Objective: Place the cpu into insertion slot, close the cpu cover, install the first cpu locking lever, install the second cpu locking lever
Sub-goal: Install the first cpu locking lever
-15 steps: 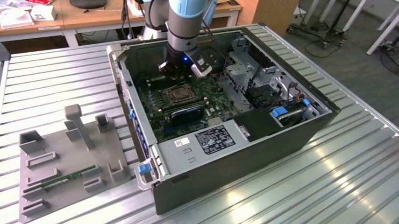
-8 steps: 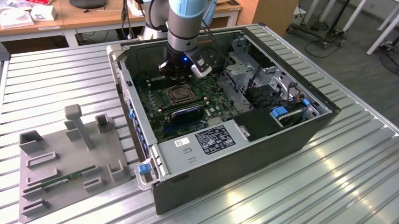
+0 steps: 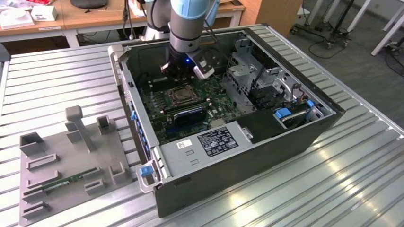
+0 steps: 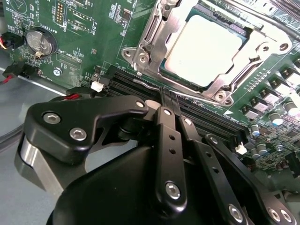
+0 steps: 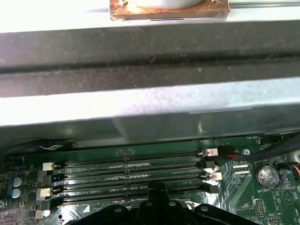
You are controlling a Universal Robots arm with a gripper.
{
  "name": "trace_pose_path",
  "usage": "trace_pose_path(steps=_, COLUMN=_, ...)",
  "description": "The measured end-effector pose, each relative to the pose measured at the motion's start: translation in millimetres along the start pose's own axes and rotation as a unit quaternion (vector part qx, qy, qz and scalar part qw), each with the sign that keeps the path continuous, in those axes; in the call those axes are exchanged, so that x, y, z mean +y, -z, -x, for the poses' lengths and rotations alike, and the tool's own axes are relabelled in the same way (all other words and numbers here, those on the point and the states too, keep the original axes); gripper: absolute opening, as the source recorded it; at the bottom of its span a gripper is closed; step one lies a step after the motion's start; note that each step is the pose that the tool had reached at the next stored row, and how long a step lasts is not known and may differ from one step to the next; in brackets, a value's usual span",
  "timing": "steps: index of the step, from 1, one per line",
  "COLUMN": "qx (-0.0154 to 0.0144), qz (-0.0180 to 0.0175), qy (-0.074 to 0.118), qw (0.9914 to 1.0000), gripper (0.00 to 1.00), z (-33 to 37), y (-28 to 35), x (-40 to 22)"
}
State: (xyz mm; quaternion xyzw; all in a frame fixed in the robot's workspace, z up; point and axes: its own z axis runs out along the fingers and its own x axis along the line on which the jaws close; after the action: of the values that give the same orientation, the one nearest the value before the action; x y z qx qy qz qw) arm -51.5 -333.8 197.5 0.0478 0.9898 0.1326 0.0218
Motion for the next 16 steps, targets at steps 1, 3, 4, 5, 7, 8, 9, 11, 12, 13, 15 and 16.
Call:
trace_pose_path(steps=1, qx=0.0, qz=-0.0001, qy=0.0, qw=1.0, gripper=0.11, z=0.0, y=-0.4, x=-0.1)
trace_pose_path(steps=3, qx=0.0, qz=-0.0001, qy=0.0, qw=1.0, gripper=0.11, z=-0.1, y=-0.7, x=-0.3)
trace_pose_path(steps=4, qx=0.0, qz=-0.0001, qy=0.0, qw=1.0, gripper=0.11, z=0.0, y=-0.8, x=-0.3)
trace_pose_path(steps=5, qx=0.0, qz=-0.0001, qy=0.0, qw=1.0, gripper=0.11, z=0.0, y=-0.9, x=-0.3)
trace_pose_path(steps=7, qx=-0.0001, qz=-0.0007, qy=0.0, qw=1.0, gripper=0.11, z=0.0, y=-1.1, x=-0.3)
trace_pose_path(steps=8, qx=-0.0002, qz=-0.0013, qy=0.0, qw=1.0, gripper=0.11, z=0.0, y=-1.1, x=-0.3)
trace_pose_path(steps=9, qx=-0.0004, qz=-0.0026, qy=0.0, qw=1.0, gripper=0.11, z=-0.1, y=-1.1, x=-0.3)
trace_pose_path(steps=11, qx=-0.0006, qz=-0.006, qy=0.0, qw=0.99998, gripper=0.11, z=0.0, y=-1.0, x=-0.3)
trace_pose_path(steps=12, qx=-0.0007, qz=-0.0077, qy=0.0, qw=0.99997, gripper=0.11, z=0.0, y=-1.0, x=-0.3)
trace_pose_path(steps=13, qx=-0.0009, qz=-0.0094, qy=0.001, qw=0.99996, gripper=0.11, z=0.0, y=-1.1, x=-0.3)
trace_pose_path(steps=15, qx=-0.0012, qz=-0.0129, qy=0.001, qw=0.99992, gripper=0.11, z=0.0, y=-1.0, x=-0.3)
trace_pose_path(steps=16, qx=-0.0013, qz=-0.0138, qy=0.001, qw=0.9999, gripper=0.11, z=0.0, y=-1.0, x=-0.3)
